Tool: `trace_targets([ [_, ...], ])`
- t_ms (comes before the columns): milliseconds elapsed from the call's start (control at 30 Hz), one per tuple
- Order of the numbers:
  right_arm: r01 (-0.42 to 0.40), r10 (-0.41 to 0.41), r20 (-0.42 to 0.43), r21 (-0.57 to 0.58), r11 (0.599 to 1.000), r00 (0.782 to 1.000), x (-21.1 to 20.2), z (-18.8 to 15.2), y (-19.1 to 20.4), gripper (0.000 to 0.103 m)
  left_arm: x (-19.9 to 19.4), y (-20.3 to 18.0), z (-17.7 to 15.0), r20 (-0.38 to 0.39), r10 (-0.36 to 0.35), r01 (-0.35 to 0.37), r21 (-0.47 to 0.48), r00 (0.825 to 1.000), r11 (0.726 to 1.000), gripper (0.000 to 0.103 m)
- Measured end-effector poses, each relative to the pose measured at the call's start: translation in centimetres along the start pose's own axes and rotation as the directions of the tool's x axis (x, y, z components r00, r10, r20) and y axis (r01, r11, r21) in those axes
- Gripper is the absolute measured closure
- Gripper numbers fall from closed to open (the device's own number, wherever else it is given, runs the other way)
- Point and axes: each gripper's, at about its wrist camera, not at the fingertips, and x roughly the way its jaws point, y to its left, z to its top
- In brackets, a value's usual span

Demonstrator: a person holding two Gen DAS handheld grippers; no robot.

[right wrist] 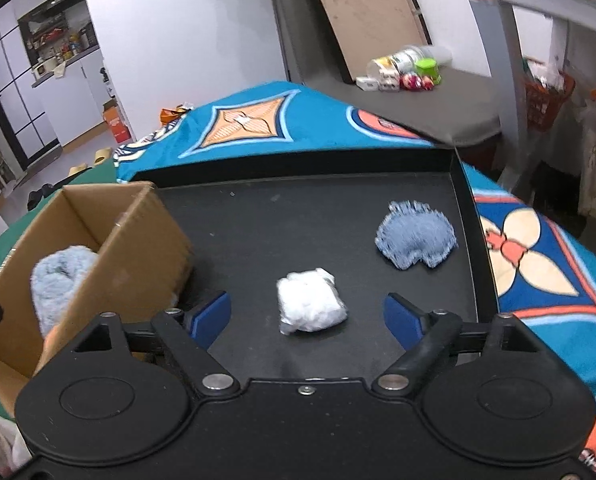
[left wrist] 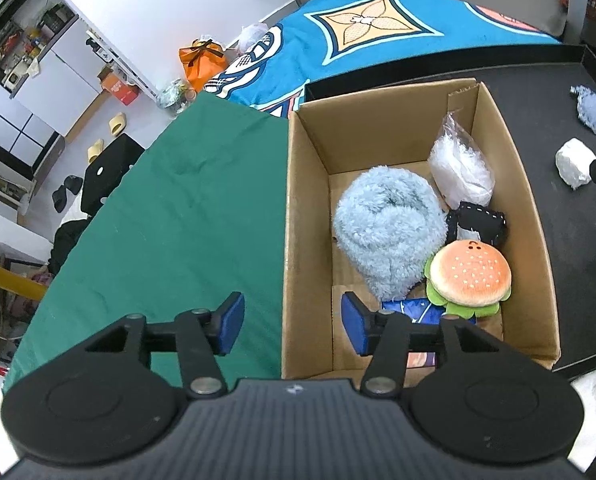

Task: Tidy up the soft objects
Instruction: 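Lower the right gripper onto the white cloth bundle and close it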

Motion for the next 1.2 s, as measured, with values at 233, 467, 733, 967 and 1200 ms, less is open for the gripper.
trace_targets([
  [233,-0.008,0.008,-0.017,0.032,0.999,1.0,1.7,-0.4,-0.8,0.02,0.6,-1.2,0.6,-0.03,0.031,-0.03,0.043,0.999,0.999,0.05],
  [467,-0.008,0.009,-0.025,0.037,0.999,1.0,2.6,-0.7,-1.1,0.02,1.3,-2.1,1.1,-0.062,0.061,-0.057,0.069,0.996,0.996,0.05],
  [733,0.001,0.0,-0.025,0.017,1.0,1.0,2.9,-0.8,-1.0,0.029,1.6,-3.0,1.3,-0.075,0.081,-0.073,0.102,0.994,0.992,0.05],
  [967,0.011,-0.011,-0.029,-0.001,1.0,1.0,2.6,-0.8,-1.1,0.061,1.2,-3.0,1.3,-0.068,0.089,-0.082,0.092,0.994,0.992,0.05],
  [1200,0.018,-0.018,-0.017,-0.016,1.0,1.0,1.8,-0.7,-1.1,0.062,0.6,-2.4,1.0,-0.046,0.082,-0.078,0.074,0.996,0.994,0.05],
])
